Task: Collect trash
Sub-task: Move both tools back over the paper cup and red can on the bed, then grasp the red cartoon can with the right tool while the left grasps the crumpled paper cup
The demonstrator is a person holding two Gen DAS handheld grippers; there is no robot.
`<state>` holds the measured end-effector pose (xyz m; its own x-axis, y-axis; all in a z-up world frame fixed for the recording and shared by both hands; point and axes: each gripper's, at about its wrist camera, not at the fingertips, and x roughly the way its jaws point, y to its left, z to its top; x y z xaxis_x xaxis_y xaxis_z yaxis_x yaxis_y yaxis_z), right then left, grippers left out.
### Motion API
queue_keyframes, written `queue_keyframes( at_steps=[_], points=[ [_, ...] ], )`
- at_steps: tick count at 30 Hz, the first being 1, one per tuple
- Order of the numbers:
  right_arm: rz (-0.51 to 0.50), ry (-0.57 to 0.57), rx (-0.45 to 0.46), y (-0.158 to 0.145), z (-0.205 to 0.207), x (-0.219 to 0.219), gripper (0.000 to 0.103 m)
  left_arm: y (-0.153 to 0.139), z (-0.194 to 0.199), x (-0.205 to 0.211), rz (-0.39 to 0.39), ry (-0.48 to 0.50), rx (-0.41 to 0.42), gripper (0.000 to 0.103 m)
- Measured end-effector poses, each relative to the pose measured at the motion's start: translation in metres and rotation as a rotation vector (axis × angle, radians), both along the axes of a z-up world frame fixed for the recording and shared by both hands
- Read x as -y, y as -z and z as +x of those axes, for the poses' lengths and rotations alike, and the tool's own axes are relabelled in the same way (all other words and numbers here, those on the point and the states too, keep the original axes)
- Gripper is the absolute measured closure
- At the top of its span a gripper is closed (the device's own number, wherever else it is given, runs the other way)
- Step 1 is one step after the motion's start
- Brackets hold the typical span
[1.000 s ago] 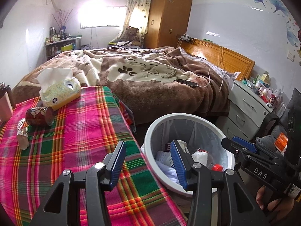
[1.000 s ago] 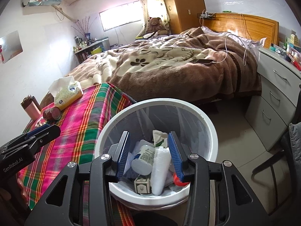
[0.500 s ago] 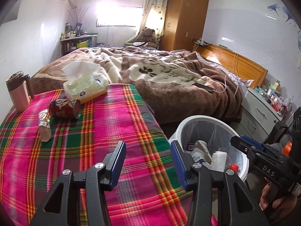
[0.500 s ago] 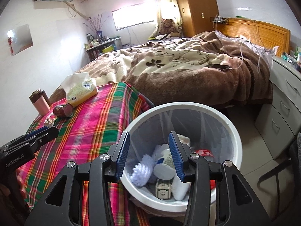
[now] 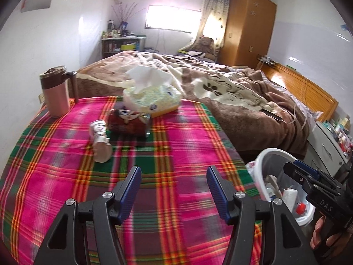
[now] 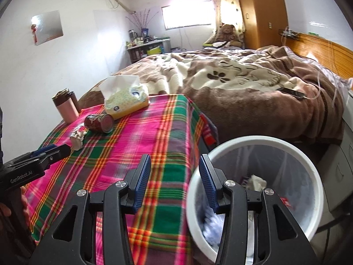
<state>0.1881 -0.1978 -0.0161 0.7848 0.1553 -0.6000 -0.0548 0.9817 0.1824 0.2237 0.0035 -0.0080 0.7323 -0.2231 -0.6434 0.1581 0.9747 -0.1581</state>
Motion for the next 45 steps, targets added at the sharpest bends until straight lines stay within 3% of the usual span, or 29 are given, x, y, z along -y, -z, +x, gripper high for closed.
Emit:
queue_keyframes(
  at_steps=[16, 23, 27, 33, 35, 37, 38, 45],
  points=[
    [-0.043, -0.188, -0.015, 0.002, 0.064, -0.063, 0.055, 0.024, 0.058, -0.078, 0.025, -0.182, -0.062, 0.042],
    [-0.034, -0.231, -0.027, 0.003, 0.087, -0.082, 0.048, 0.038, 0.094, -0.087, 0.021, -0.176, -0.109, 0.042],
    [-0.019, -0.255, -0.026, 0.002, 0.099, -0.092, 0.047, 0.044, 0.109, -0.089, 0.066, -0.192, -0.121, 0.042],
    [-0.034, -0.318, -0.031, 0.003, 0.115, -0.114, 0.047, 0.059, 0.126, -0.099, 0.069, -0.186, -0.172, 0.042],
    [-0.057, -0.338, -0.033, 0.004, 0.118, -0.122, 0.046, 0.063, 0.128, -0.104, 0.050, -0.185, -0.183, 0.045],
    [-0.075, -0.356, -0.038, 0.004, 0.121, -0.131, 0.046, 0.064, 0.129, -0.109, 0.045, -0.186, -0.188, 0.068],
    [-0.074, -0.361, -0.040, 0.004, 0.124, -0.134, 0.046, 0.064, 0.128, -0.110, 0.058, -0.187, -0.178, 0.071],
    [-0.089, -0.395, -0.041, 0.007, 0.137, -0.150, 0.045, 0.060, 0.124, -0.123, 0.067, -0.188, -0.159, 0.071]
  ],
)
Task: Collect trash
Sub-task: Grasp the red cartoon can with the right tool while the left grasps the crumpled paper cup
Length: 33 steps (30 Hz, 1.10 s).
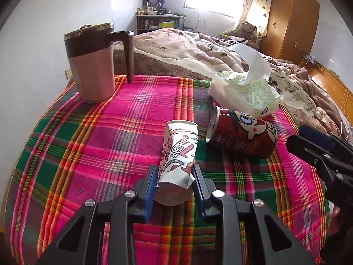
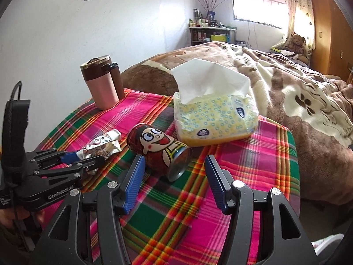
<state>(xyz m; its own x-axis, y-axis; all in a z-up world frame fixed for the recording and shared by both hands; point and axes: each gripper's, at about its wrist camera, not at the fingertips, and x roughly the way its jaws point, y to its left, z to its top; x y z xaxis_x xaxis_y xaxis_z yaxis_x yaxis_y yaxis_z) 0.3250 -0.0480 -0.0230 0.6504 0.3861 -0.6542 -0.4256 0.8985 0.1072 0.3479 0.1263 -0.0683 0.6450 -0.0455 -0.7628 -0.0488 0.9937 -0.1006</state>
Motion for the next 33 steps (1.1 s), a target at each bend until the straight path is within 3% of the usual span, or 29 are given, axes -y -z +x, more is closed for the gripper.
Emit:
queue_keyframes(
  at_steps=[10, 16, 22, 28, 33],
  points=[
    [-0.058, -0.117, 0.008, 0.009, 0.024, -0.032, 0.040, 0.001, -0.012, -0.024, 0.032, -0.043, 0.006, 0.071],
    [-0.096, -0.178, -0.023, 0.014, 0.029, -0.042, 0.039, 0.004, -0.009, -0.034, -0.010, -0.045, 0.000, 0.071],
    [-0.105, -0.251, -0.099, 0.018, 0.021, -0.047, 0.039, 0.006, -0.003, -0.037, 0.000, -0.045, -0.008, 0.056],
    [-0.149, -0.219, -0.102, 0.025, 0.026, -0.056, 0.039, 0.005, 0.007, -0.039, 0.002, -0.041, -0.003, 0.047],
    [-0.141, -0.171, -0.127, 0.029, 0.037, -0.059, 0.039, 0.013, 0.015, -0.040, 0.002, -0.047, -0.027, 0.047]
  ],
)
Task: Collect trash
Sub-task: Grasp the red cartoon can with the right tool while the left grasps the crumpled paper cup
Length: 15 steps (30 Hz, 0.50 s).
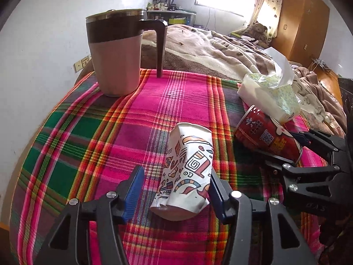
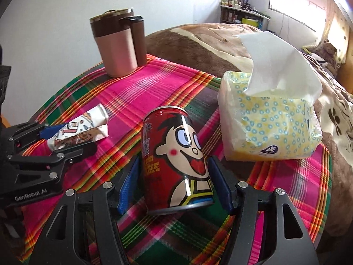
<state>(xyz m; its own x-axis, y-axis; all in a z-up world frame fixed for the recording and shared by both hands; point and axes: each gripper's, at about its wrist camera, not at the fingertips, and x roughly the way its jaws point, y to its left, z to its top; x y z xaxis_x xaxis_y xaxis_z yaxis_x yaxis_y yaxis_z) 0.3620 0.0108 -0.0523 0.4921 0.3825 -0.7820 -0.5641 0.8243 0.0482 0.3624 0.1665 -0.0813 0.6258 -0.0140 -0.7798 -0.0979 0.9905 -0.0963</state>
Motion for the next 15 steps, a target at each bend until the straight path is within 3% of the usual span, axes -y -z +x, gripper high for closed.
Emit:
queue_keyframes(
  at_steps=[3, 7, 15],
  points=[
    [0.031, 0.021, -0.022, 0.002, 0.003, -0.001, 0.039, 0.001, 0.002, 0.002, 0.007, 0.010, 0.006, 0.049],
    [0.054, 0.046, -0.022, 0.002, 0.001, 0.001, 0.045, 0.002, 0.001, 0.006, 0.012, 0.019, 0.006, 0.067],
    [0.072, 0.054, 0.015, -0.008, -0.030, 0.018, 0.049, -0.006, -0.017, 0.021, 0.028, 0.044, 0.036, 0.068]
  ],
)
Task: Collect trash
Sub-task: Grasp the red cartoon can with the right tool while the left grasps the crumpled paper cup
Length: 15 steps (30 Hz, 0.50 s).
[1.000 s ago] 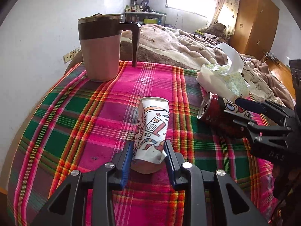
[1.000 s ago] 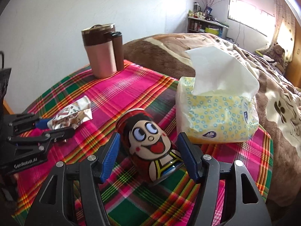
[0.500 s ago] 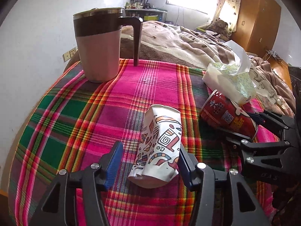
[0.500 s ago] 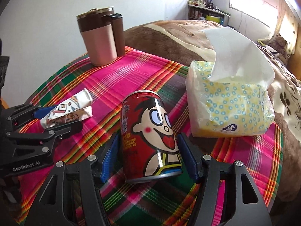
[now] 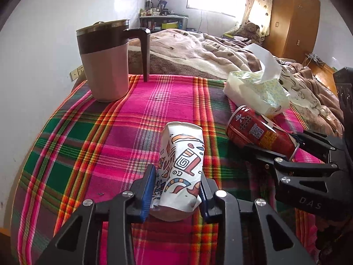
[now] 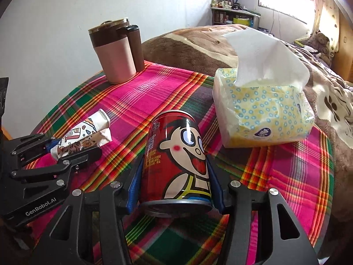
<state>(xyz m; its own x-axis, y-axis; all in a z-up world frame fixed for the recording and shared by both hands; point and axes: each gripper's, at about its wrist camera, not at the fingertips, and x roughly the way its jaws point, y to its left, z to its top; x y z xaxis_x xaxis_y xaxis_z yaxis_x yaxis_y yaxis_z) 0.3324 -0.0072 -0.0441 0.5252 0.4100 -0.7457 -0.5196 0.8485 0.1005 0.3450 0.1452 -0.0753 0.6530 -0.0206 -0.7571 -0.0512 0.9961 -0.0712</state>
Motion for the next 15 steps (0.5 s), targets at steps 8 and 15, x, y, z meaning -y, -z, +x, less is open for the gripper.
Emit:
queue_keyframes(
  at_steps=[8, 15],
  points=[
    [0.050, 0.034, 0.046, -0.018, -0.039, 0.024, 0.049, -0.021, -0.034, 0.018, -0.024, 0.031, 0.044, 0.068],
    [0.082, 0.067, 0.087, -0.033, -0.061, 0.036, 0.049, -0.046, -0.075, 0.036, -0.021, 0.048, 0.094, 0.068]
  ],
)
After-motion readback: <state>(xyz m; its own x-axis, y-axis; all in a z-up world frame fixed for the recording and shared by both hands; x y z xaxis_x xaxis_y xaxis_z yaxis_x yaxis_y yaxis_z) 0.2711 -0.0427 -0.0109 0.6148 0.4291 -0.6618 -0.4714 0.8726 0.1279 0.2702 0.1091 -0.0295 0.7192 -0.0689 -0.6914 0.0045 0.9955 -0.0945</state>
